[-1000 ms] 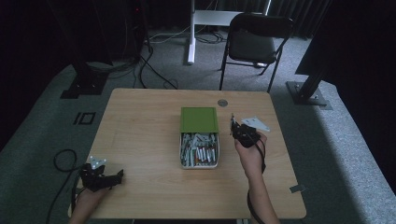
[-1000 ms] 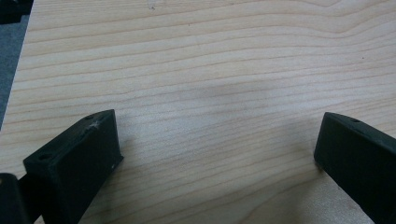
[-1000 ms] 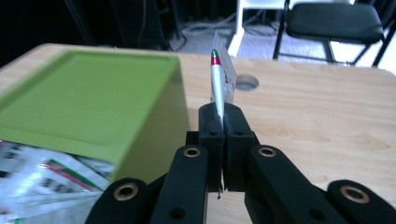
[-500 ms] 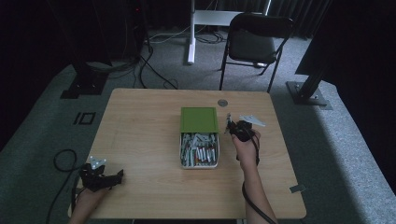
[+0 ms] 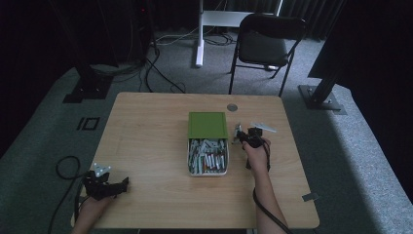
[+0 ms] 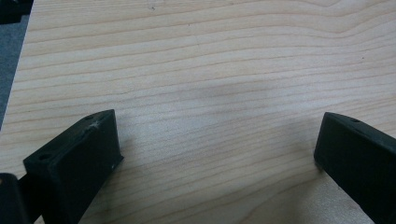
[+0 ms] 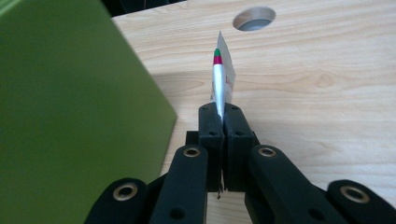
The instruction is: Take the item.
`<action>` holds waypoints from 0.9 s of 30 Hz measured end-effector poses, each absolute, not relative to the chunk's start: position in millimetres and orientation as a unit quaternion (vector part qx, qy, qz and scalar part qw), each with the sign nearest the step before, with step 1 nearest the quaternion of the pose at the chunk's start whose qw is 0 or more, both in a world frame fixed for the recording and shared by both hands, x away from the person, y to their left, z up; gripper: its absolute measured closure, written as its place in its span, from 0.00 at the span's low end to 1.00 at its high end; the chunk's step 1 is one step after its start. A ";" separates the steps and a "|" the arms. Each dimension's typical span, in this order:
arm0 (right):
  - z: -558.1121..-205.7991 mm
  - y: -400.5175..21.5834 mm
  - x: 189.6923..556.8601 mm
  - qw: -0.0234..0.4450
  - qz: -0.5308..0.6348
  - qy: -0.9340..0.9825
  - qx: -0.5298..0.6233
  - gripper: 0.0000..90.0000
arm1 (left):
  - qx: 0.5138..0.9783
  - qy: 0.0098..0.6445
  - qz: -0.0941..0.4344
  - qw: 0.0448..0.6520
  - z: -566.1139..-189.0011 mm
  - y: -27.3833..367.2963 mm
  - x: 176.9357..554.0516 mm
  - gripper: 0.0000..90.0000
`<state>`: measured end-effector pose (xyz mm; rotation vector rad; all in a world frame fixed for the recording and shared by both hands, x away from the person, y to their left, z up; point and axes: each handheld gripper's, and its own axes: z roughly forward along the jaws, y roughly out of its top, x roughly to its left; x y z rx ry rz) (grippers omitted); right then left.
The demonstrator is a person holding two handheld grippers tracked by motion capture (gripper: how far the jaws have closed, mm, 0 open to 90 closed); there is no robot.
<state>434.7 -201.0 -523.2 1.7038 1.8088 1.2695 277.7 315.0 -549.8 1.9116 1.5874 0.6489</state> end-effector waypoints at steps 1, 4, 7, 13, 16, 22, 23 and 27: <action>-524.4 -204.1 434.4 0.174 0.444 0.639 0.604 0.98 | 0.714 0.593 0.242 0.283 -549.8 314.9 277.7 0.01; -528.1 -213.0 433.5 0.174 0.443 0.634 0.610 0.96 | 0.714 0.593 0.242 0.283 -549.8 315.0 277.7 0.01; -530.2 -219.8 434.4 0.184 0.437 0.633 0.612 0.91 | 0.714 0.593 0.242 0.283 -549.8 314.9 277.7 0.01; -531.6 -227.3 440.5 0.211 0.407 0.650 0.605 0.75 | 0.714 0.593 0.242 0.283 -549.8 314.9 277.7 0.01; -537.2 -229.9 444.5 0.214 0.387 0.664 0.603 0.65 | 0.714 0.593 0.242 0.283 -549.8 314.9 277.7 0.01; -541.3 -232.4 446.5 0.219 0.370 0.682 0.592 0.50 | 0.714 0.593 0.242 0.283 -549.8 314.9 277.7 0.01; -541.2 -232.6 445.8 0.219 0.370 0.685 0.588 0.48 | 0.714 0.593 0.242 0.283 -549.8 314.9 277.7 0.01; -539.9 -235.9 440.8 0.223 0.372 0.683 0.588 0.40 | 0.714 0.593 0.243 0.283 -549.8 314.9 277.7 0.01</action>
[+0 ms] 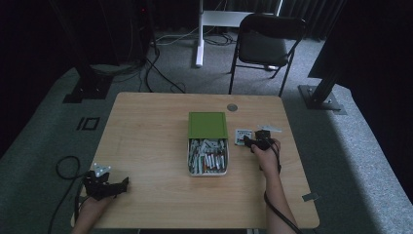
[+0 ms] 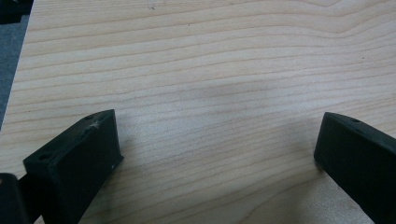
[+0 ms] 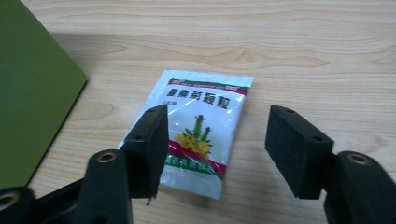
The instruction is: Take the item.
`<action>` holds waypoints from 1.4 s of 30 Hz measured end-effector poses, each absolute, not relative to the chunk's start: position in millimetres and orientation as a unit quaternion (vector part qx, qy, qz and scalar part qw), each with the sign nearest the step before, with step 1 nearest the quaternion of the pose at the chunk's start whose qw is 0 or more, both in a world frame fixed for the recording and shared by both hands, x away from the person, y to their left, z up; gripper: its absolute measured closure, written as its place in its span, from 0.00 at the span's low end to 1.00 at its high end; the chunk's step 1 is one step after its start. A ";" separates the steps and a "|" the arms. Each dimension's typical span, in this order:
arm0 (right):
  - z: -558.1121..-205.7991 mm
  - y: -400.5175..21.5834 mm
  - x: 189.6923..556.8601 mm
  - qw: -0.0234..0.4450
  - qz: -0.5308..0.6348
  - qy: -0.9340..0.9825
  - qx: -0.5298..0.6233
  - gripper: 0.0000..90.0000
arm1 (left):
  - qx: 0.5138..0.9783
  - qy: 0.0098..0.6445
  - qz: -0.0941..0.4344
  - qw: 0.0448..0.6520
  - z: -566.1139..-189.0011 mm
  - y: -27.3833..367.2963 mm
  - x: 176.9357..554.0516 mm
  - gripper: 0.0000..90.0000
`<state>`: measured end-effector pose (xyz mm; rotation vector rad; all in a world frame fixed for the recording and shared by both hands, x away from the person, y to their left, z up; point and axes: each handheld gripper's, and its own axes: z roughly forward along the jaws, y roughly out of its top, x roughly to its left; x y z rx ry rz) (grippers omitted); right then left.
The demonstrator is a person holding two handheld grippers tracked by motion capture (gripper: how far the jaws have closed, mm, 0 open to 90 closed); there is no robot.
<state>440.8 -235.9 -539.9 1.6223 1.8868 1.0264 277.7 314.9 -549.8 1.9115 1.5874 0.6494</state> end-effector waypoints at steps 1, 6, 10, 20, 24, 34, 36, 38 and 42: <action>-539.7 -236.7 439.1 0.222 0.372 0.683 0.589 0.39 | 0.714 0.593 0.242 0.283 -549.8 314.9 277.7 0.01; -538.9 -241.3 429.7 0.226 0.374 0.680 0.589 0.35 | 0.714 0.593 0.242 0.283 -549.8 314.9 277.7 0.01; -537.9 -244.3 420.8 0.232 0.371 0.683 0.585 0.32 | 0.714 0.593 0.242 0.283 -549.8 314.9 277.7 0.01; -538.6 -253.2 397.8 0.236 0.370 0.683 0.584 0.25 | 0.714 0.593 0.242 0.283 -549.8 315.0 277.7 0.01; -540.2 -256.0 388.3 0.236 0.372 0.679 0.587 0.23 | 0.714 0.593 0.242 0.283 -549.8 314.9 277.7 0.01; -538.0 -258.9 366.9 0.244 0.368 0.688 0.576 0.21 | 0.714 0.593 0.242 0.283 -549.8 315.0 277.7 0.01; -538.4 -259.3 364.9 0.243 0.366 0.689 0.576 0.21 | 0.714 0.593 0.242 0.283 -549.8 315.0 277.7 0.01; -539.3 -260.8 359.5 0.240 0.365 0.691 0.577 0.21 | 0.715 0.593 0.242 0.282 -549.7 315.1 277.6 0.01; -541.6 -263.5 351.4 0.241 0.357 0.693 0.578 0.21 | 0.714 0.593 0.243 0.282 -549.7 315.0 277.7 0.01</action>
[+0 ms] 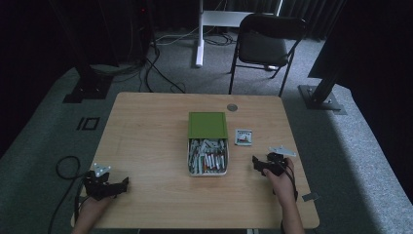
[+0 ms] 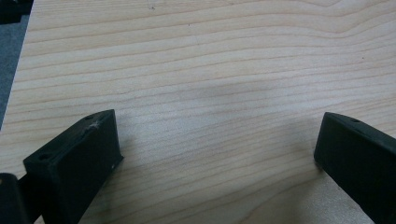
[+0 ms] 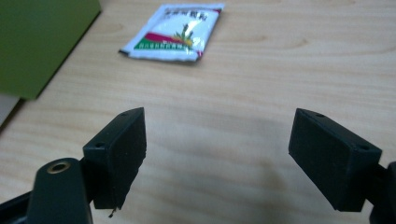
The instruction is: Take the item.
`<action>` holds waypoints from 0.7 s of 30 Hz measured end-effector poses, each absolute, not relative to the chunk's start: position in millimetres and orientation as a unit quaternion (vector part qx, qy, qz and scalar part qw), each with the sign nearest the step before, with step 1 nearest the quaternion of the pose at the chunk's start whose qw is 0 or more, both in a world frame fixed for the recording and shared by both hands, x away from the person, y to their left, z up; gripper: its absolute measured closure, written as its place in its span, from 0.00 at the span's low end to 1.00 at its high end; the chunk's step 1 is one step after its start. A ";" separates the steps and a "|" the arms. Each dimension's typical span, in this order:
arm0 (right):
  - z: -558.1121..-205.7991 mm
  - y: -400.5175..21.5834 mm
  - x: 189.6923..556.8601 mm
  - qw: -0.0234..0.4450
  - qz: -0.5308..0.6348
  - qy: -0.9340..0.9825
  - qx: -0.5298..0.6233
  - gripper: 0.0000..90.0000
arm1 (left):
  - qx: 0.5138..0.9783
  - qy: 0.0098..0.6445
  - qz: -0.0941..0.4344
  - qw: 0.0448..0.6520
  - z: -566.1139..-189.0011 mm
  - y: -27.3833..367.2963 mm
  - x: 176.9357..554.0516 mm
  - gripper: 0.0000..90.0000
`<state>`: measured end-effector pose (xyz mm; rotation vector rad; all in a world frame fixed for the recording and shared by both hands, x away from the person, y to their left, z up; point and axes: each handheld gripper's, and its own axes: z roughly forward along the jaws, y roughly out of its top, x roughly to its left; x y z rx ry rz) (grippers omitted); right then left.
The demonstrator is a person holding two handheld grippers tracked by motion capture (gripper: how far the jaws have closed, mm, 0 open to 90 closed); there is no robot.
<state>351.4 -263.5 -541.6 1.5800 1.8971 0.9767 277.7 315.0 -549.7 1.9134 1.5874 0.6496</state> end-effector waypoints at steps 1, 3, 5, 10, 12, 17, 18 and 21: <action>-542.2 -264.3 349.5 0.243 0.354 0.692 0.580 0.21 | 0.714 0.593 0.242 0.282 -549.8 315.0 277.7 0.01; -543.2 -266.1 345.4 0.244 0.353 0.691 0.582 0.21 | 0.714 0.593 0.242 0.282 -549.7 315.0 277.7 0.01; -544.1 -267.9 341.5 0.243 0.351 0.688 0.587 0.21 | 0.714 0.593 0.242 0.282 -549.7 315.0 277.7 0.01; -545.1 -272.3 333.6 0.252 0.340 0.690 0.587 0.21 | 0.714 0.593 0.242 0.282 -549.8 315.0 277.7 0.01; -545.6 -275.2 330.4 0.254 0.339 0.688 0.589 0.21 | 0.714 0.593 0.242 0.282 -549.7 315.0 277.7 0.01; -548.2 -282.4 321.5 0.247 0.331 0.689 0.596 0.21 | 0.714 0.593 0.242 0.282 -549.8 315.0 277.7 0.01; -548.6 -283.6 319.4 0.246 0.329 0.690 0.596 0.21 | 0.714 0.593 0.242 0.282 -549.7 315.0 277.7 0.01; -549.9 -287.5 313.4 0.252 0.320 0.693 0.595 0.21 | 0.714 0.593 0.243 0.282 -549.8 315.0 277.7 0.01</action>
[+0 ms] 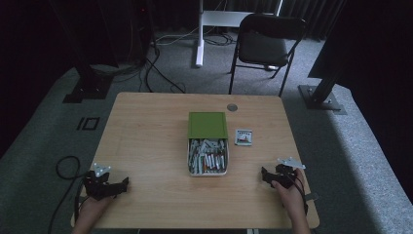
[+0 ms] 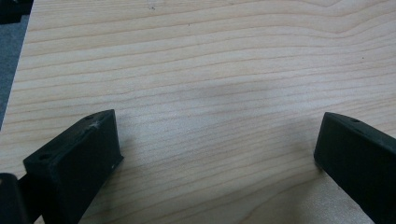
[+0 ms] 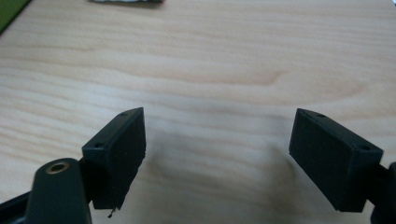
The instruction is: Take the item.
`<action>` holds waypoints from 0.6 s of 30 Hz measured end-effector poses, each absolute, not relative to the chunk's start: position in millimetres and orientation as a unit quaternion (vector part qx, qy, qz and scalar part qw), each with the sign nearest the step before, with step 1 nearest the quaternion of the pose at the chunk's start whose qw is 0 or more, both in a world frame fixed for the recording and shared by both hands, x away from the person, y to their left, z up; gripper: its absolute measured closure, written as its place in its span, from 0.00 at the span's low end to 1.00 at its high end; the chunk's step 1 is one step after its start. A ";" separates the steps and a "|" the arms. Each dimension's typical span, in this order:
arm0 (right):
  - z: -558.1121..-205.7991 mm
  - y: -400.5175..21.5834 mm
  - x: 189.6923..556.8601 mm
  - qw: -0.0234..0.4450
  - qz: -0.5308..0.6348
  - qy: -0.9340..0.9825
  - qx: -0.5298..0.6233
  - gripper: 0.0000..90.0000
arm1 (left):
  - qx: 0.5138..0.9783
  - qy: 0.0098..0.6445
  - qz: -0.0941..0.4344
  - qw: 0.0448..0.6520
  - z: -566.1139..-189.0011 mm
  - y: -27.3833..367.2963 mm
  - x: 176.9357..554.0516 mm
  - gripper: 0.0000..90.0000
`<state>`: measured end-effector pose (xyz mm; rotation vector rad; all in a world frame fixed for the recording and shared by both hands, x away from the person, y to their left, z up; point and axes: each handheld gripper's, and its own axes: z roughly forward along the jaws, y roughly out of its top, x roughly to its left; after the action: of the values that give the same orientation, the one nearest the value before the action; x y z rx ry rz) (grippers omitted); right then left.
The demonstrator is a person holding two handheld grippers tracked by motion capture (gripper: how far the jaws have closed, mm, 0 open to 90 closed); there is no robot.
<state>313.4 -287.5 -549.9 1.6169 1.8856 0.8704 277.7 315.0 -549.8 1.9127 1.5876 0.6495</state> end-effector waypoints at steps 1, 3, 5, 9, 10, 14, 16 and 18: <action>-550.3 -288.5 312.3 0.251 0.319 0.692 0.597 0.21 | 0.714 0.593 0.243 0.282 -549.8 315.0 277.7 0.01; -551.4 -290.9 309.6 0.249 0.313 0.691 0.602 0.21 | 0.714 0.593 0.243 0.282 -549.8 315.0 277.7 0.01; -552.9 -292.6 307.2 0.251 0.306 0.698 0.597 0.20 | 0.714 0.593 0.243 0.282 -549.8 315.0 277.7 0.01; -554.0 -296.2 302.8 0.245 0.310 0.709 0.584 0.16 | 0.714 0.593 0.242 0.282 -549.8 315.0 277.7 0.01; -554.1 -296.4 301.9 0.245 0.310 0.708 0.585 0.16 | 0.714 0.593 0.243 0.282 -549.8 315.0 277.7 0.01; -554.7 -296.3 298.9 0.246 0.313 0.710 0.580 0.16 | 0.714 0.593 0.243 0.282 -549.8 315.0 277.6 0.01; -554.9 -296.0 296.5 0.246 0.314 0.712 0.578 0.16 | 0.714 0.593 0.243 0.282 -549.8 315.0 277.6 0.01; -554.9 -296.4 293.5 0.245 0.314 0.712 0.578 0.16 | 0.714 0.593 0.243 0.282 -549.8 315.0 277.6 0.01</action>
<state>293.5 -296.4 -554.9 1.5765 1.9447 0.8576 277.6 315.0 -549.8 1.9130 1.5875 0.6497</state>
